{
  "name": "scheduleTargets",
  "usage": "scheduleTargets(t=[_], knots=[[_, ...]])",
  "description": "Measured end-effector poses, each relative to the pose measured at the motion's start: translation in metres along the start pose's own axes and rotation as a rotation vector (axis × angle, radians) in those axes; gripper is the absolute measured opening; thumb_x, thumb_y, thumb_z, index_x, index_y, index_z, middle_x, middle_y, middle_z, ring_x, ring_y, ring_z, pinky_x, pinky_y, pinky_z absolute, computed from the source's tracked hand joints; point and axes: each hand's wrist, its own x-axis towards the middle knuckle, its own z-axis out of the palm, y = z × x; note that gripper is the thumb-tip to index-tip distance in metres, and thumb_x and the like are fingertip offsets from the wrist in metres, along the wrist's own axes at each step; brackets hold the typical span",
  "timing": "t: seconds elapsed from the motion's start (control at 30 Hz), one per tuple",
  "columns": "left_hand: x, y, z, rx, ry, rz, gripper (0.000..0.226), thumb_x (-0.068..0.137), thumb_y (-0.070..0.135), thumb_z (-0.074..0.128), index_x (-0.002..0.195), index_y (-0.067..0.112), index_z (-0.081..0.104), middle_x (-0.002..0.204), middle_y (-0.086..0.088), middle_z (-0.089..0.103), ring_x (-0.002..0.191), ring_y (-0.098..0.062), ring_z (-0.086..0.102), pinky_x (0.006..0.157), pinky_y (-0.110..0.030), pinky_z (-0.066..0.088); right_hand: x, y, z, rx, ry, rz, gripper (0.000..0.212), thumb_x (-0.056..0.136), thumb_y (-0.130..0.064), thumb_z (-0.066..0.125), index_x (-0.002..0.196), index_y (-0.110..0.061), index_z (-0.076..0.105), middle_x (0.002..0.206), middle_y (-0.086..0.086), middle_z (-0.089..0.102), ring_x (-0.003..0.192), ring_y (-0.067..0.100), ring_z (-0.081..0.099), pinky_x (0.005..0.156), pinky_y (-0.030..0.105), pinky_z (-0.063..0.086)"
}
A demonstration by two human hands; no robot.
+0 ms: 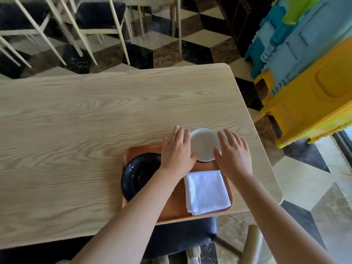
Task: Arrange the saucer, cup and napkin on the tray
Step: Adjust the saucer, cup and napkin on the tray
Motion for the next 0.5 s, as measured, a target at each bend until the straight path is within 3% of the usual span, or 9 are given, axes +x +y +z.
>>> scheduleTargets(t=[0.03,0.1,0.17,0.23,0.37,0.5], knots=[[0.003,0.001,0.002,0.009,-0.001,-0.013,0.07,0.088,0.039,0.049,0.142,0.005,0.023,0.149,-0.015,0.029,0.141,-0.028,0.016,0.111,-0.047,0.018,0.003,0.002,0.0,0.03,-0.044,0.029,0.049,0.084,-0.021,0.057,0.129,-0.005,0.046,0.136,0.018,0.049,0.126,0.033,0.044,0.102,0.046,0.035],[0.004,0.001,0.004,-0.025,0.031,-0.033,0.067,0.084,0.036,0.054,0.139,0.006,0.029,0.137,-0.014,0.045,0.13,-0.03,0.035,0.103,-0.042,0.028,0.006,0.003,-0.001,0.103,-0.108,0.074,0.05,0.086,-0.022,0.053,0.133,-0.01,0.041,0.138,0.011,0.048,0.125,0.03,0.043,0.098,0.04,0.037],[0.002,0.001,0.004,-0.178,0.054,-0.062,0.062,0.082,0.031,0.059,0.134,0.008,0.038,0.119,-0.013,0.059,0.111,-0.032,0.052,0.091,-0.04,0.039,0.008,0.002,-0.004,0.2,-0.152,0.109,0.048,0.087,-0.021,0.051,0.133,-0.014,0.04,0.131,0.009,0.053,0.115,0.03,0.049,0.084,0.038,0.044],[0.001,-0.001,0.004,-0.371,0.044,-0.118,0.056,0.082,0.026,0.061,0.132,0.011,0.042,0.116,-0.012,0.062,0.107,-0.032,0.055,0.087,-0.039,0.044,0.009,0.001,-0.005,0.303,-0.171,0.138,0.047,0.087,-0.017,0.05,0.133,-0.016,0.041,0.124,0.011,0.057,0.107,0.032,0.054,0.076,0.036,0.046],[0.005,-0.011,0.003,-0.596,-0.024,-0.22,0.045,0.087,0.021,0.057,0.13,0.013,0.05,0.127,-0.007,0.06,0.118,-0.022,0.052,0.093,-0.026,0.039,0.011,0.003,-0.003,0.49,-0.148,0.21,0.045,0.086,-0.005,0.045,0.129,-0.015,0.048,0.119,0.015,0.063,0.105,0.032,0.058,0.079,0.032,0.044],[0.003,-0.015,-0.005,-0.671,0.012,-0.216,0.028,0.085,0.013,0.061,0.113,0.011,0.064,0.111,-0.006,0.07,0.102,-0.015,0.06,0.07,-0.009,0.035,0.011,0.003,-0.004,0.553,-0.166,0.27,0.045,0.085,-0.003,0.042,0.125,-0.02,0.052,0.112,0.013,0.067,0.103,0.029,0.06,0.076,0.029,0.043]])
